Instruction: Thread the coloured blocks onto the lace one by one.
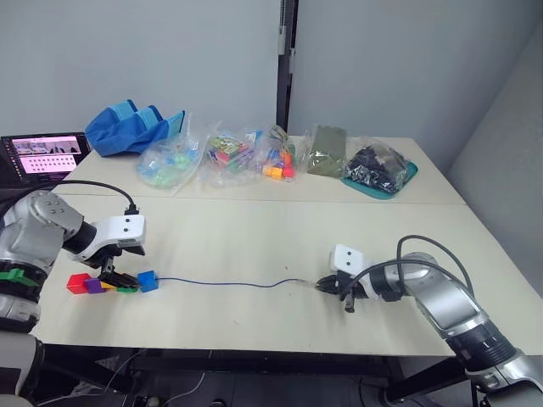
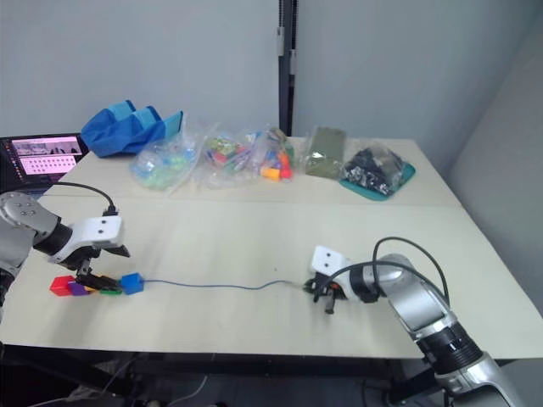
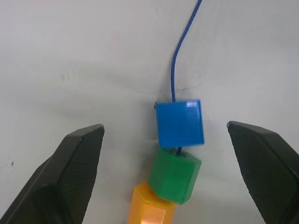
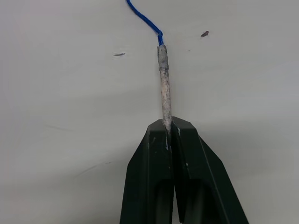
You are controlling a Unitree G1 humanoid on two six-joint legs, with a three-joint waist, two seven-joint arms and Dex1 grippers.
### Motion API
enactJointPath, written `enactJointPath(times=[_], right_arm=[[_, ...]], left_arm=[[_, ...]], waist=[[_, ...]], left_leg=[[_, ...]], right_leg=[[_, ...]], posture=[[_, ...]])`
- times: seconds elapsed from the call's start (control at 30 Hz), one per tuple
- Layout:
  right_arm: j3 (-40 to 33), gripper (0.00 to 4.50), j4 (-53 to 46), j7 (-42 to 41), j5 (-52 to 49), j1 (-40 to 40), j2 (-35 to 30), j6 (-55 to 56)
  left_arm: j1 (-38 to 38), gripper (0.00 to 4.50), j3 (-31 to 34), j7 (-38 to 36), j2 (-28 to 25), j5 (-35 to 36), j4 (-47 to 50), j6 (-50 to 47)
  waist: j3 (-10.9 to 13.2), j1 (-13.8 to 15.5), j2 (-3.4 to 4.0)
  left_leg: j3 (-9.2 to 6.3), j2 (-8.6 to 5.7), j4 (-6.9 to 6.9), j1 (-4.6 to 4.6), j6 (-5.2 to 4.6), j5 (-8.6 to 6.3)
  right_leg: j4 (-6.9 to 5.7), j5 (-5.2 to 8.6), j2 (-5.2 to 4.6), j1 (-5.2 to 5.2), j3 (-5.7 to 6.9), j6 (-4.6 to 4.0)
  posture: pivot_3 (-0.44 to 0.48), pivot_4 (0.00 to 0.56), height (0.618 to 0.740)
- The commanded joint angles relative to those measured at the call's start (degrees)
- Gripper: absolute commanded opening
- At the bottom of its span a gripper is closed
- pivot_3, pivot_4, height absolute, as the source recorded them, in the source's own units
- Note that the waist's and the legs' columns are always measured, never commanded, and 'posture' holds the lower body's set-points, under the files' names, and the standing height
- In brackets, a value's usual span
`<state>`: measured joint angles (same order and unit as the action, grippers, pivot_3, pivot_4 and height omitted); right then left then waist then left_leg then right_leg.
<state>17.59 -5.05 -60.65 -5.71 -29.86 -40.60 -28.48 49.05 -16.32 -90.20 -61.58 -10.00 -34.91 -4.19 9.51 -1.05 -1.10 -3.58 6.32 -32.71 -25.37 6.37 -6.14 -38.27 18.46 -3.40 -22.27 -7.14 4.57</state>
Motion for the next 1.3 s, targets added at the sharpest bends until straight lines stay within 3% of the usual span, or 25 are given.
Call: enactJointPath(times=[0.03, 0.27, 0.6, 0.63, 0.9, 1.3], right_arm=[[-1.7, 0.00, -2.3, 1.0, -0.5, 0.6, 0.1, -0.7], [-2.1, 0.00, -3.4, 2.1, -0.4, 1.6, -0.2, -1.6], [-2.0, 0.00, -3.7, 2.6, -0.5, 1.7, -0.1, -2.2], [-2.0, 0.00, -3.8, 2.6, -0.5, 1.7, -0.1, -2.2], [-2.1, 0.00, -3.7, 2.4, -0.4, 1.3, -0.4, -2.3], [-3.8, 0.00, -1.6, 0.4, 0.8, 2.3, -7.3, -0.1]], left_arm=[[1.3, 4.45, -2.0, 4.0, 0.9, -5.1, -2.1, -2.2], [1.1, 4.45, -2.6, 6.8, 5.1, -6.2, -1.1, -5.7], [0.0, 4.45, -2.7, 6.3, 5.7, -5.5, 1.4, -6.7], [-0.2, 3.87, -2.7, 6.4, 5.8, -5.5, 1.5, -6.8], [-0.8, 1.26, -2.6, 7.2, 6.0, -5.5, 0.4, -5.4], [-0.5, 1.20, -1.6, 2.7, 0.8, -4.7, -2.7, 8.4]], waist=[[0.0, -0.1, 0.00], [0.0, 0.1, -0.03], [0.0, 0.2, -0.03], [0.0, 0.1, -0.03], [0.0, 0.2, -0.02], [0.0, 0.1, -0.03]], left_leg=[[0.00, 0.00, 0.00, 0.00, 0.00, 0.00], [-0.01, 0.00, -0.01, -0.02, 0.00, 0.00], [-0.02, 0.00, -0.02, -0.02, 0.00, 0.00], [-0.02, 0.00, -0.02, -0.02, 0.00, 0.00], [-0.02, 0.00, -0.05, 0.01, 0.00, 0.00], [-0.01, 0.00, -0.05, 0.00, -0.01, 0.00]], right_leg=[[0.00, 0.00, 0.00, 0.00, 0.00, 0.00], [-0.01, 0.00, 0.00, 0.01, 0.02, 0.00], [0.00, 0.00, 0.00, 0.01, 0.01, 0.00], [-0.01, 0.00, 0.00, 0.01, 0.01, 0.00], [-0.04, -0.01, 0.00, 0.04, 0.01, 0.00], [-0.06, 0.00, 0.00, 0.02, 0.01, 0.00]], posture=[[0.000, 0.150, 0.740], [0.000, 0.150, 0.740], [0.000, 0.150, 0.740], [0.000, 0.150, 0.740], [0.000, 0.150, 0.740], [0.000, 0.150, 0.740]])
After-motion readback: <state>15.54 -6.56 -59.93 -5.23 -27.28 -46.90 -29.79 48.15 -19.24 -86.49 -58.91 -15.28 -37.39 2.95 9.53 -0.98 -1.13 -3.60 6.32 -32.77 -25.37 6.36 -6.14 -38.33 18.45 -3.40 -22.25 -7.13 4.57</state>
